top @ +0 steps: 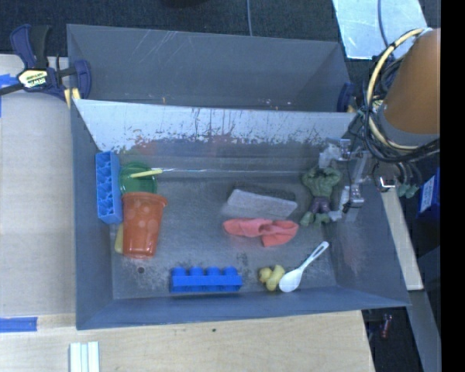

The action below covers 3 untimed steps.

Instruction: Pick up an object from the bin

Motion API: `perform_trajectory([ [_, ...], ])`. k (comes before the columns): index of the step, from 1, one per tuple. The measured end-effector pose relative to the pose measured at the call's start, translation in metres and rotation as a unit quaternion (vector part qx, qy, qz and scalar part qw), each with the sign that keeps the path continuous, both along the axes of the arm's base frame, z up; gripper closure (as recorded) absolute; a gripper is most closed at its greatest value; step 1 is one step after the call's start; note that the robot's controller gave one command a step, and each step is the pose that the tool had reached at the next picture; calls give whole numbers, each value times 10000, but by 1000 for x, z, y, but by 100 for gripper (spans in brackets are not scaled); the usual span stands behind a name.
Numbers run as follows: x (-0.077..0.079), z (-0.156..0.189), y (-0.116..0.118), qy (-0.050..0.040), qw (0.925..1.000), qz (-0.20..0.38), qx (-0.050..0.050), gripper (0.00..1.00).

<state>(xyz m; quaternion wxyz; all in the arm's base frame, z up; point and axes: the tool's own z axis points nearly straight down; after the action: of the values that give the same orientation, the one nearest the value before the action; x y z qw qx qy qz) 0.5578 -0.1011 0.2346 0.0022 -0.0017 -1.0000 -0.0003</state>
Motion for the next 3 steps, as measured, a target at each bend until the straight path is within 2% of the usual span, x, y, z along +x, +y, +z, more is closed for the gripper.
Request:
perform_trajectory([
  [1,2,5,1,-43,10000,15,-7,0],
  [2,12,-68,37,-69,10000,-24,-10,0],
  [3,-4,-89,45,-103,9985,-540,-23,0],
])
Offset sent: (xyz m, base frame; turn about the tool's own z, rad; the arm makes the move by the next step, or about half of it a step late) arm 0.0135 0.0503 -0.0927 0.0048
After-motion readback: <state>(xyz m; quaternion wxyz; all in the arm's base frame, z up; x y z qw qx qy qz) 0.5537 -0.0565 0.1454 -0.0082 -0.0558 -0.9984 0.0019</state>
